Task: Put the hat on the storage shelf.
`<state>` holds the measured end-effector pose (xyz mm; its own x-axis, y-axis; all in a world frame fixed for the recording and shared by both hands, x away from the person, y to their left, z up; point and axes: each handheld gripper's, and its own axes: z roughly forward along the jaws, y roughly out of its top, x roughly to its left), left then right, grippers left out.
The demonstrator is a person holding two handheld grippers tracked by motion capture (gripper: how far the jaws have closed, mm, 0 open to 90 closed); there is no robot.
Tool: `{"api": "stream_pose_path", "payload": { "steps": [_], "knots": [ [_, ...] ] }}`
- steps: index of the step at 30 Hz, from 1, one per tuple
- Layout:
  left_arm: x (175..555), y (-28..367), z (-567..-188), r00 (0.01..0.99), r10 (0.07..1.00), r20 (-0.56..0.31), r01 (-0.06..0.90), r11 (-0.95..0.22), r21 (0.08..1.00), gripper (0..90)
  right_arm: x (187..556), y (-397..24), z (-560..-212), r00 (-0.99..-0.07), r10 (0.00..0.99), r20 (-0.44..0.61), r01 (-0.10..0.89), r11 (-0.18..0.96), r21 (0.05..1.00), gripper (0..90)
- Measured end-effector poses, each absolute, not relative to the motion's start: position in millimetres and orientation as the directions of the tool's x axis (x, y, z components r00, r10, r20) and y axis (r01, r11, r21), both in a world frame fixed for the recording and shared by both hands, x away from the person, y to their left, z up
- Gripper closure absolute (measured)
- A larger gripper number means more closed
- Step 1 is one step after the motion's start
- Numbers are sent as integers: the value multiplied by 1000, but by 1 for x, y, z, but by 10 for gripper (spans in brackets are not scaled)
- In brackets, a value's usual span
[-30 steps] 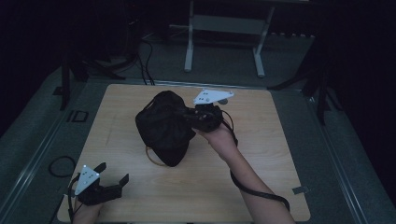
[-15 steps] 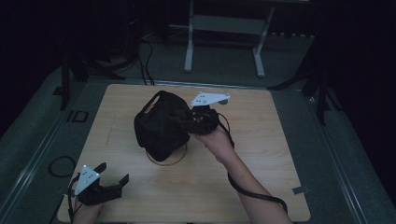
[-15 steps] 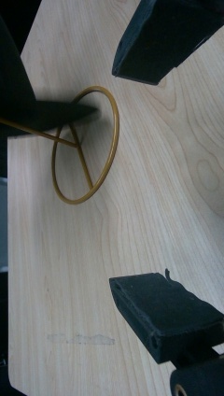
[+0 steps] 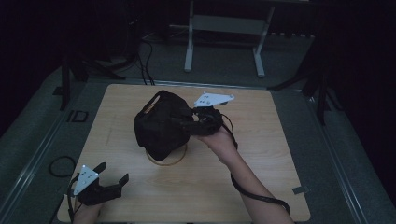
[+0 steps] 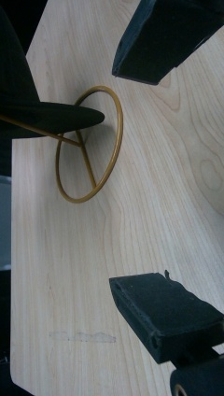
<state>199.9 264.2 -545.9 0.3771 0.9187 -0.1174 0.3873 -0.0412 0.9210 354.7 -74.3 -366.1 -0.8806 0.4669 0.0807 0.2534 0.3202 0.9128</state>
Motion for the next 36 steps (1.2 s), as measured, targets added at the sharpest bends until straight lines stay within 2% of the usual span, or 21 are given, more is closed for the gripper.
{"api": "stream_pose_path", "payload": {
  "steps": [3, 12, 14, 15, 23, 36],
  "knots": [
    [200, 264, -546, 377, 919, -118, 388, -41, 921, 29, 355, -78, -366, -881, 466, 83, 255, 319, 913, 419],
    [201, 262, -547, 382, 917, -117, 386, -43, 922, 29, 353, -95, -363, -867, 490, 94, 255, 274, 927, 275],
    [200, 262, -547, 382, 917, -117, 384, -42, 922, 29, 353, -98, -363, -874, 477, 94, 247, 270, 931, 174],
    [200, 262, -547, 382, 917, -117, 384, -42, 922, 29, 353, -99, -363, -874, 479, 81, 240, 282, 929, 165],
    [199, 261, -548, 394, 913, -109, 378, -53, 924, 29, 354, -110, -371, -887, 455, 83, 239, 298, 924, 136],
    [200, 257, -550, 418, 901, -113, 381, -62, 923, 29, 348, -135, -388, -865, 500, 38, 216, 303, 928, 134]
  ]
}}
